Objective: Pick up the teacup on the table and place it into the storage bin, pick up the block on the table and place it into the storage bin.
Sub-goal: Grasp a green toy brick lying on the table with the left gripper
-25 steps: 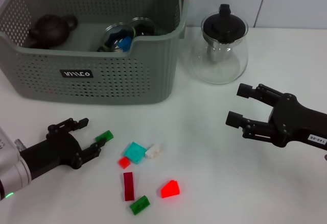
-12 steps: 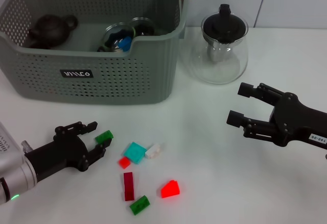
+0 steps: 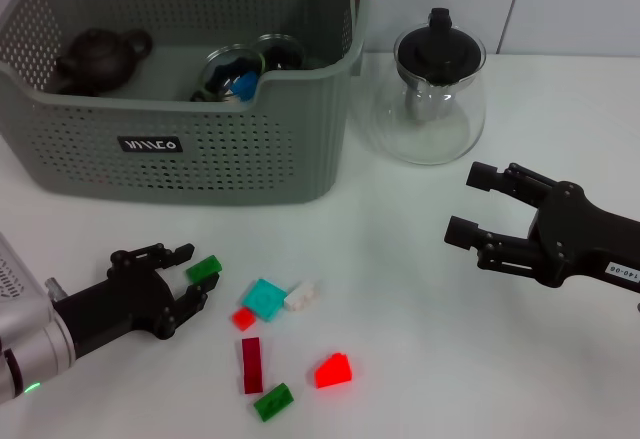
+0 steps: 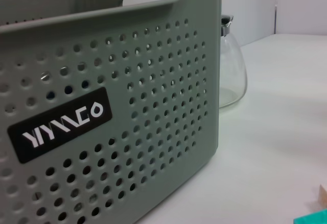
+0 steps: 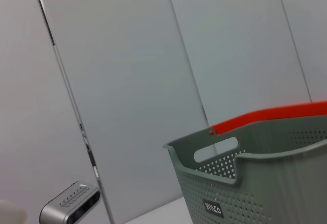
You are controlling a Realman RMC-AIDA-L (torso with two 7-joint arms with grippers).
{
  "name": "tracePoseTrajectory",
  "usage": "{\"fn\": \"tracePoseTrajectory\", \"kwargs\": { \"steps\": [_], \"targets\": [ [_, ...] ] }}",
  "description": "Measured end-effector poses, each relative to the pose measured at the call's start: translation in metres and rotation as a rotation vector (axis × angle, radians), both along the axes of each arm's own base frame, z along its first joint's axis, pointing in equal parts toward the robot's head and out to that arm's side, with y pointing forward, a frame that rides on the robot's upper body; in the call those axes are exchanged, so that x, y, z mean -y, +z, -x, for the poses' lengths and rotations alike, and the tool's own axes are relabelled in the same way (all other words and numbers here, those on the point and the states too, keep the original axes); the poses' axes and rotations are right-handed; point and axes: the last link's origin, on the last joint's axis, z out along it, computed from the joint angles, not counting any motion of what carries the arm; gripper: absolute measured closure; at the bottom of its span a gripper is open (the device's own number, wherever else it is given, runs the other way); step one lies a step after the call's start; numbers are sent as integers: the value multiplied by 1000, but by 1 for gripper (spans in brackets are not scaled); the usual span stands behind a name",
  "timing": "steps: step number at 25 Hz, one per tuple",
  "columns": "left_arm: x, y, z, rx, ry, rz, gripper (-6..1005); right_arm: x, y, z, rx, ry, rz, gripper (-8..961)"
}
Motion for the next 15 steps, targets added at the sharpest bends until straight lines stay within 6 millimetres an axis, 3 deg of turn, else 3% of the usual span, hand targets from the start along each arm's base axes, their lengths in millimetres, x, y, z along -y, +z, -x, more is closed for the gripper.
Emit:
{"fn": "tracePoseTrajectory", "kwargs": {
  "steps": [15],
  "targets": [
    [0, -1, 2, -12, 10, 0, 548, 0, 0, -1, 3, -6, -2, 8]
  ]
}}
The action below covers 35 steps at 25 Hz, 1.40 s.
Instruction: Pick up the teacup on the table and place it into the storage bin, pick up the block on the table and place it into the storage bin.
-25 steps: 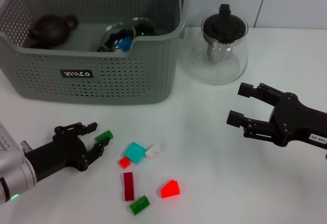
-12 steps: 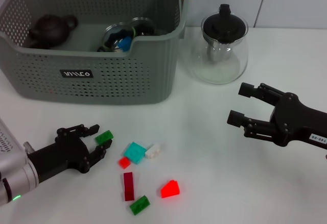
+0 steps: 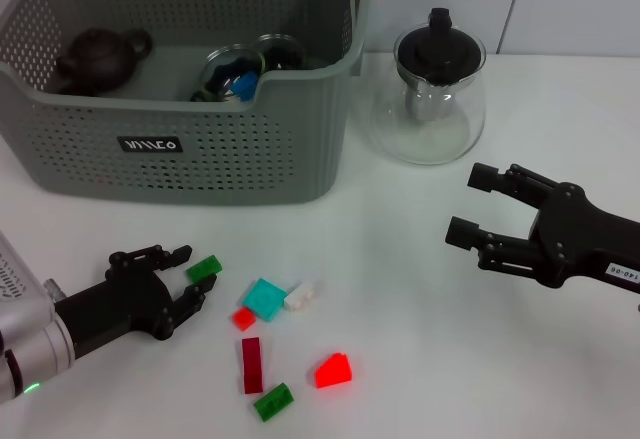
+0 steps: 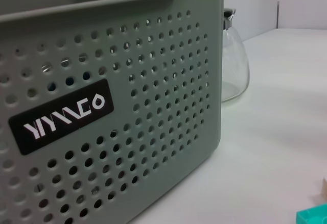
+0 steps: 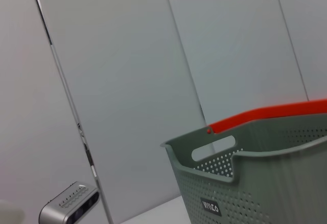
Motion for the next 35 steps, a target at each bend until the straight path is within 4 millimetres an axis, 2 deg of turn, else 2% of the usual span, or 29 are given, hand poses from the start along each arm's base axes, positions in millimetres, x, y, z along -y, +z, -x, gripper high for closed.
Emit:
{"fn": "tracePoseTrajectory", "kwargs": {
  "steps": [9, 20, 23, 25, 29, 35],
  "targets": [
    [0, -4, 1, 1, 19, 3, 552, 0, -1, 1, -2, 2, 2, 9],
    [-2, -3, 0, 6, 22, 3, 671, 2, 0, -1, -4, -2, 3, 9],
    [0, 5, -3, 42, 4, -12, 807, 2, 0, -1, -3, -2, 2, 9],
    [0, 8, -3, 55, 1, -14, 808, 2, 0, -1, -3, 0, 2, 9],
    [7, 37, -15, 203, -45, -25, 809, 1, 0, 0, -4, 2, 2, 8],
    [16, 103, -43, 508, -187, -15, 808, 0, 1, 1, -3, 7, 2, 8]
  ]
}}
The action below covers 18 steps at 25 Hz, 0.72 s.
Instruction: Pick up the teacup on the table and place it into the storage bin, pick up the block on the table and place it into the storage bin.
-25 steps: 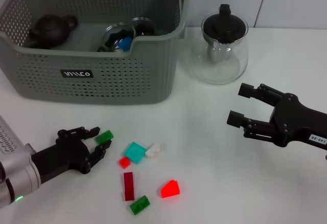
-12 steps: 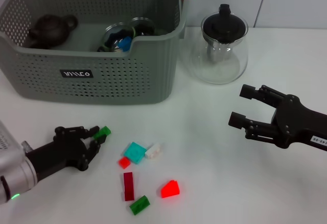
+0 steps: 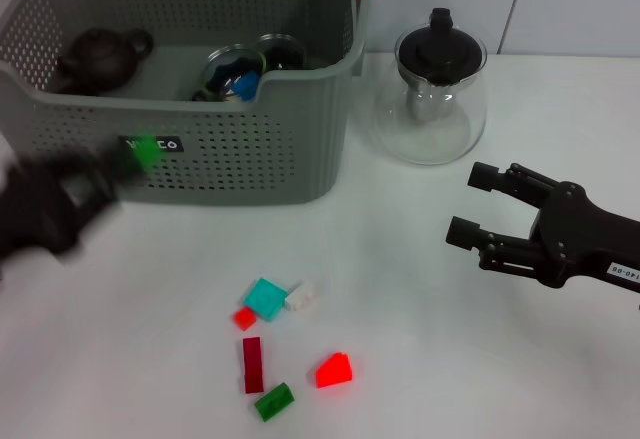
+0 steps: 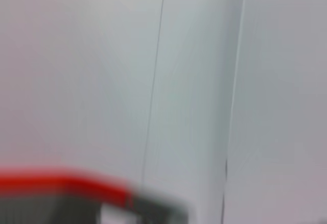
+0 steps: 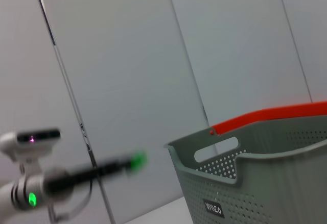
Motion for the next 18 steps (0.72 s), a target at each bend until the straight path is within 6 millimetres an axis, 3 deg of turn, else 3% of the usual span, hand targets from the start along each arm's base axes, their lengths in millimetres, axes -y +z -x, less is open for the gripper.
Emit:
{"fn": "tracePoseTrajectory", "kwargs": {
  "steps": [4, 6, 7, 11, 14, 18],
  "targets": [
    [-23, 44, -19, 205, 3, -65, 808, -1, 0, 1, 1, 1, -1, 8],
    [-46, 61, -27, 251, 46, -53, 807, -2, 0, 1, 3, 0, -2, 8],
    [-71, 71, -36, 236, 97, -21, 807, -2, -1, 1, 4, 0, -3, 8],
    [-125, 75, -55, 109, 245, 65, 808, -4, -2, 3, 3, 4, -3, 8],
    [-160, 67, -74, -46, 350, 119, 809, -4, -2, 3, 3, 5, -4, 8],
    [-187, 48, -94, -225, 431, 124, 809, -5, -1, 4, 1, 7, -12, 8]
  ]
}}
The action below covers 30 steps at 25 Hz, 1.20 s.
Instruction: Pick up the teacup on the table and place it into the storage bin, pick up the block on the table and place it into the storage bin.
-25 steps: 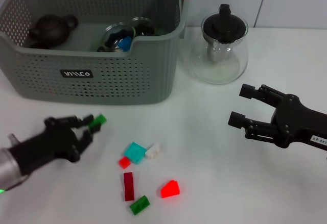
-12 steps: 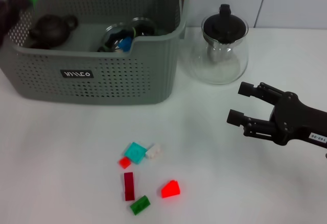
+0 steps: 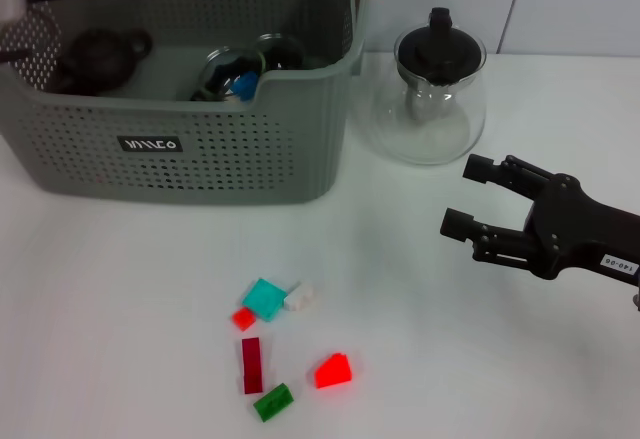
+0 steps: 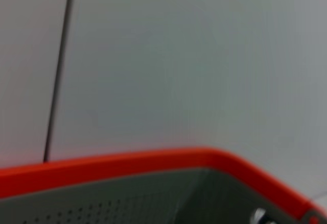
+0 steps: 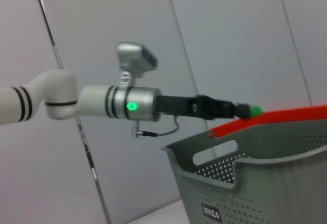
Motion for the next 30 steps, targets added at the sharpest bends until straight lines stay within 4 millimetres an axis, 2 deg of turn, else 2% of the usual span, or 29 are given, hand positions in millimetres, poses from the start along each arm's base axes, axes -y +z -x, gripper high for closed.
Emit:
{"fn": "tracePoseTrajectory", "kwargs": {
  "steps": [4, 5, 6, 16, 22, 27, 30],
  "targets": [
    [-12, -23, -9, -133, 31, 3, 808, -1, 1, 0, -3, -2, -8, 8],
    [-12, -23, -9, -133, 31, 3, 808, -1, 1, 0, -3, -3, -9, 8],
    [-16, -32, -10, -182, 48, -3, 808, -1, 2, 0, -5, -4, -13, 8],
    [-19, -37, -10, -189, 85, -23, 795, -1, 1, 0, -7, -6, -15, 8],
    [-16, -33, -7, -151, 111, -19, 653, -1, 1, 0, -7, -6, -15, 8],
    [6, -10, -9, 30, 18, -87, 534, -1, 1, 0, -7, -6, -15, 8],
    [34, 11, -13, 241, -138, -154, 327, -1, 1, 0, -7, -6, -15, 8]
  ]
}}
